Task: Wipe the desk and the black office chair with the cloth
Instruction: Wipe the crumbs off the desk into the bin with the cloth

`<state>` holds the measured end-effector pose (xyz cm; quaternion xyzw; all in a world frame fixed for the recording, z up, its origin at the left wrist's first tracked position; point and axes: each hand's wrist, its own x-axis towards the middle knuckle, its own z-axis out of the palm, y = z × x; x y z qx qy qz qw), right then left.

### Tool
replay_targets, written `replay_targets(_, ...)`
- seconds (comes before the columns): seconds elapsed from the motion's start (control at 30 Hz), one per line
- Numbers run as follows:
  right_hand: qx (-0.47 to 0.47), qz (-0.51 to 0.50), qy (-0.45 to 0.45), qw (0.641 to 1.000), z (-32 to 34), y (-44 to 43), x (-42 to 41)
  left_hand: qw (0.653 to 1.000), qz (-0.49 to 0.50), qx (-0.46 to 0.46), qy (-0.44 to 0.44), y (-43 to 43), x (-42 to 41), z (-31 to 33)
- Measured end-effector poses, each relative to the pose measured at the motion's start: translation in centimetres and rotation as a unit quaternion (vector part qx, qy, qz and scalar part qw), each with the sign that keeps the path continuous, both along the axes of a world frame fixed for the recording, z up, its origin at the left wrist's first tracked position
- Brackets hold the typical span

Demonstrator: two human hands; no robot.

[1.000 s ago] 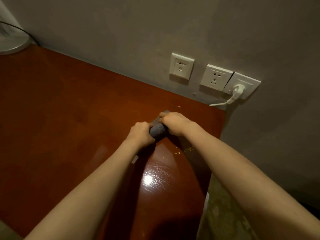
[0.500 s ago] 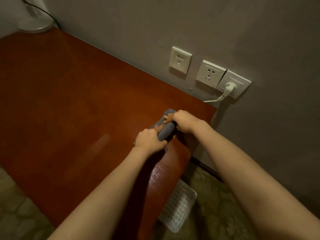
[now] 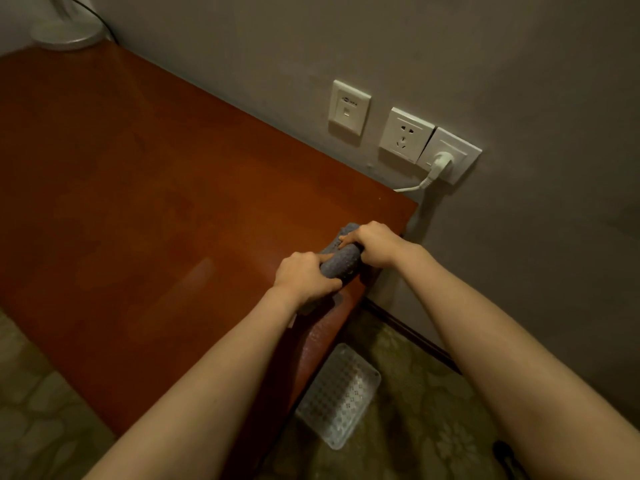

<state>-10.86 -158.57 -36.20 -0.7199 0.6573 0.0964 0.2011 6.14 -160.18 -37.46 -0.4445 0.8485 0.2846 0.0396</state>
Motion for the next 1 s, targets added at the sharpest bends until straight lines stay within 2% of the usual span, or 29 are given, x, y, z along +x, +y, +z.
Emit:
replay_targets(0.47,0.072,-0.018,0.065,0.995,1.3,6.9,-0.7,0.995,-0.029,0.097,0.021,6.4,-1.9,-0.2)
replay_targets(0.7,0.051,-0.05,0.051,0.996,1.2,8.5,-1.3,0.985,-0.028,0.165,0.041,6.9,-2.4,0.1)
replay_targets(0.87,0.041,-0.06,0.049,0.996,2.2,8.9,-1.7,0.986,-0.04,0.152,0.056,6.6,-3.0,1.0)
replay_targets(1.0,-0.002,-0.077,0.035,0.996,3.9,7.4,-1.5,0.989,-0.046,0.126,0.067,4.6,-2.6,3.0)
